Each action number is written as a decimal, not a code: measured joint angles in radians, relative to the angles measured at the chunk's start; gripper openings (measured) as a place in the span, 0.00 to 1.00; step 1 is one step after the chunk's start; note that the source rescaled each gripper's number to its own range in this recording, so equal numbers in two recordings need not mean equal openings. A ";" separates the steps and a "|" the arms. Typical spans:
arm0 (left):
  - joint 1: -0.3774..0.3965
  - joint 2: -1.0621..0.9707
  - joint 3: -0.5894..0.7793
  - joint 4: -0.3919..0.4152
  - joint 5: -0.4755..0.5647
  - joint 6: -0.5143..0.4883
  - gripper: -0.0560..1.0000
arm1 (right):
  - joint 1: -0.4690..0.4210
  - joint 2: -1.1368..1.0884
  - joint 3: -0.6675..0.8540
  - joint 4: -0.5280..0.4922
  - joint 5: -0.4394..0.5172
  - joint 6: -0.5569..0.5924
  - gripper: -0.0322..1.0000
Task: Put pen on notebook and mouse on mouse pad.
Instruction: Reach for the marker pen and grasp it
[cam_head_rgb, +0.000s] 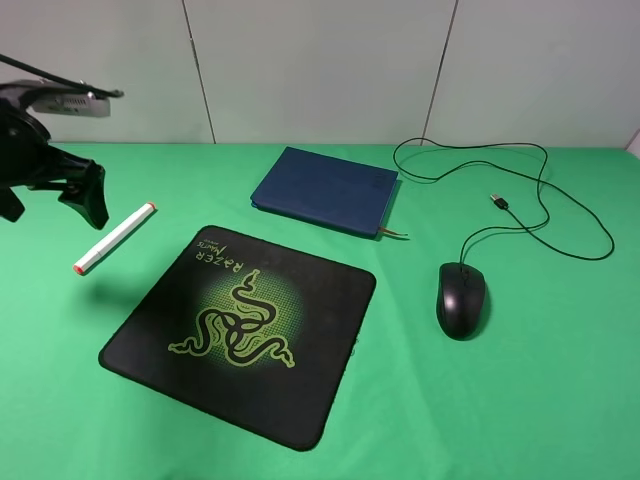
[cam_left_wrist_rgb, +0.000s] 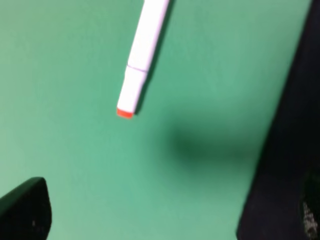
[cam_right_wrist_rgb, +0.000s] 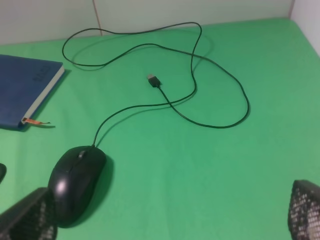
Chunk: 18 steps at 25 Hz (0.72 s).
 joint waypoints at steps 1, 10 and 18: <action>0.000 0.016 0.000 0.005 -0.013 0.004 1.00 | 0.000 0.000 0.000 0.000 0.000 0.000 1.00; 0.000 0.200 -0.116 0.010 -0.031 0.044 1.00 | 0.000 0.000 0.000 0.000 0.000 0.000 1.00; 0.000 0.305 -0.151 0.002 -0.074 0.070 1.00 | 0.000 0.000 0.000 0.000 0.000 0.000 1.00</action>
